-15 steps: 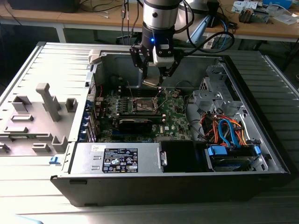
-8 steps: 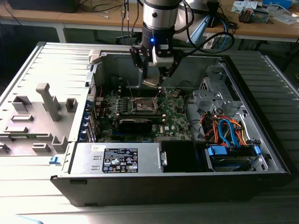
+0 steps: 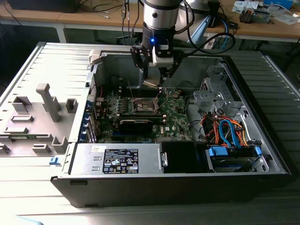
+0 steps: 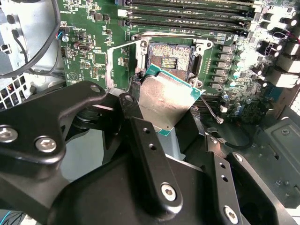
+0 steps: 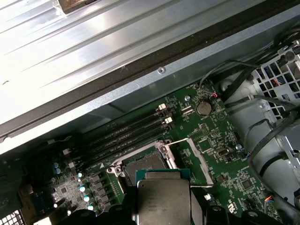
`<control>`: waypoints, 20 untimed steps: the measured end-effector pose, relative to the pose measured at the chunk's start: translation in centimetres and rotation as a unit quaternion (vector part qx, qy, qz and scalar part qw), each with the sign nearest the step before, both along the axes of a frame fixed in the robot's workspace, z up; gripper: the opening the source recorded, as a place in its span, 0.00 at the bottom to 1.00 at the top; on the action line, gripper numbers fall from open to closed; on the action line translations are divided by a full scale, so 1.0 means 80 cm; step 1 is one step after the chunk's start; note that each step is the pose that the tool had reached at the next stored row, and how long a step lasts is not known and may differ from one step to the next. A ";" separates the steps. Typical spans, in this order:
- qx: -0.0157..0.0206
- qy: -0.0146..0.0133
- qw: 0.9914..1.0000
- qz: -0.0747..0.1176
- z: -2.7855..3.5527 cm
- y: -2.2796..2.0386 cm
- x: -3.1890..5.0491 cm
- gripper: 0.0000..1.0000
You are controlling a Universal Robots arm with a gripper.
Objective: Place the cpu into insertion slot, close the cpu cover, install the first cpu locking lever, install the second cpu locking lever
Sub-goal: 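Place the cpu into insertion slot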
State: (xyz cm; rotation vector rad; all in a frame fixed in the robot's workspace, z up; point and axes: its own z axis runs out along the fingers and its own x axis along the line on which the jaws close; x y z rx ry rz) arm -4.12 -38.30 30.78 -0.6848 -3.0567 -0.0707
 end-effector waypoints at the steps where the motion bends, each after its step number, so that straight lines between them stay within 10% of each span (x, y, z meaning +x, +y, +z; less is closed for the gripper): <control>1: 0.000 0.000 1.000 0.000 0.0000 0.0000 0.000 0.55; 20: -0.003 0.000 1.000 -0.007 -0.0002 0.0000 0.000 0.55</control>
